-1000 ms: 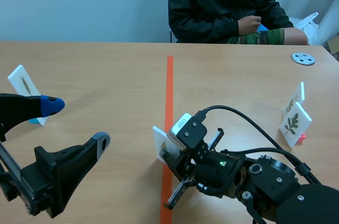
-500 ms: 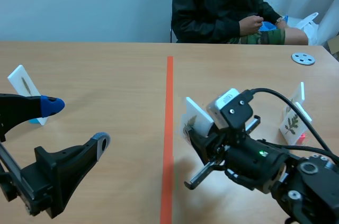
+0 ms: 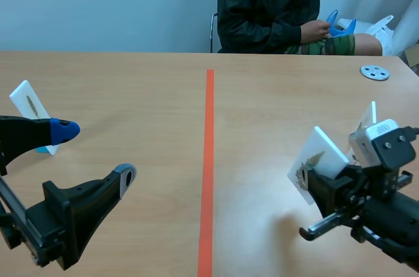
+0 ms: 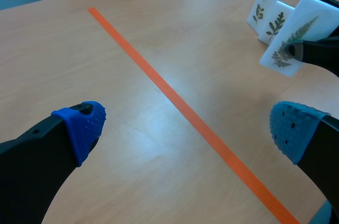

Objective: Sort the leaf by its shape. The table is split by an orange tape line. A compound leaf with several leaflets goes to the left side, a simple leaf with one blade goes to the right side. Return to the home posture when a red brick is placed on the table.

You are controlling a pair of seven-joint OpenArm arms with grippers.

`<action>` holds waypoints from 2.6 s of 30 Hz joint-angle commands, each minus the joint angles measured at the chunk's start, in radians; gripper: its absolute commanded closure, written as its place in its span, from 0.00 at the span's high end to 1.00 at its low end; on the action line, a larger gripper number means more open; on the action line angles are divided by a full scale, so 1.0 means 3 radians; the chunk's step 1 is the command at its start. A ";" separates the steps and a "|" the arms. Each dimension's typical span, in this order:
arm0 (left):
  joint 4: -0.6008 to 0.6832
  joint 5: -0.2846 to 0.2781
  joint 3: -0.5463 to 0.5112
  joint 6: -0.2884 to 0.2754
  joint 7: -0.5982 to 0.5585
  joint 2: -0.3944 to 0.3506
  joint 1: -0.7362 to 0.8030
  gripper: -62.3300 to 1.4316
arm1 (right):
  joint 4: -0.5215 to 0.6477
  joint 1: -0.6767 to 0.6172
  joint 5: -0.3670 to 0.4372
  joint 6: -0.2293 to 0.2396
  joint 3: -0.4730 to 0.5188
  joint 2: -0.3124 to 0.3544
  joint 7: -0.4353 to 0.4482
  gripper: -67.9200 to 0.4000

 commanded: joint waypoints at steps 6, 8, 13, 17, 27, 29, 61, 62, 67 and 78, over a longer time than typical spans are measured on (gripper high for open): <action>0.0020 -0.0032 -0.0015 -0.0008 -0.0046 -0.0001 -0.0008 1.00 | 0.0036 -0.0060 0.0141 -0.0014 0.0384 0.0028 0.0019 0.03; 0.0020 -0.0032 -0.0015 -0.0008 -0.0046 -0.0001 -0.0008 1.00 | 0.0013 -0.0023 0.0141 -0.0090 0.0445 0.0028 0.0008 0.03; 0.0020 -0.0032 -0.0015 -0.0008 -0.0047 -0.0001 -0.0009 1.00 | -0.0251 0.0184 0.0140 -0.0215 0.0468 0.0028 -0.0001 0.03; 0.0020 -0.0032 -0.0015 -0.0008 -0.0047 -0.0001 -0.0009 1.00 | -0.0604 0.0402 0.0140 -0.0228 0.0468 0.0028 0.0014 0.03; 0.0020 -0.0032 -0.0015 -0.0008 -0.0048 -0.0001 -0.0009 1.00 | -0.1125 0.0757 0.0075 -0.0462 0.0468 0.0027 0.0103 0.03; 0.0020 -0.0032 -0.0015 -0.0008 -0.0053 -0.0001 -0.0009 1.00 | -0.1200 0.0785 0.0070 -0.0516 0.0468 0.0027 0.0108 0.03; 0.0020 -0.0032 -0.0015 -0.0008 -0.0057 -0.0001 -0.0009 1.00 | -0.1364 0.0779 -0.0020 -0.0701 0.0472 0.0085 0.0359 0.37; 0.0020 -0.0032 -0.0015 -0.0008 -0.0057 -0.0001 -0.0009 1.00 | -0.1335 0.0777 -0.0022 -0.0679 0.0478 0.0098 0.0366 0.39; 0.0020 -0.0032 -0.0015 -0.0008 -0.0057 -0.0001 -0.0009 1.00 | -0.1063 0.0669 -0.0020 -0.0636 0.0615 0.0120 0.0362 0.42; 0.0020 -0.0032 -0.0015 -0.0008 -0.0057 -0.0001 -0.0009 1.00 | -0.0056 0.0215 0.0031 -0.0277 0.0891 0.0120 0.0314 0.57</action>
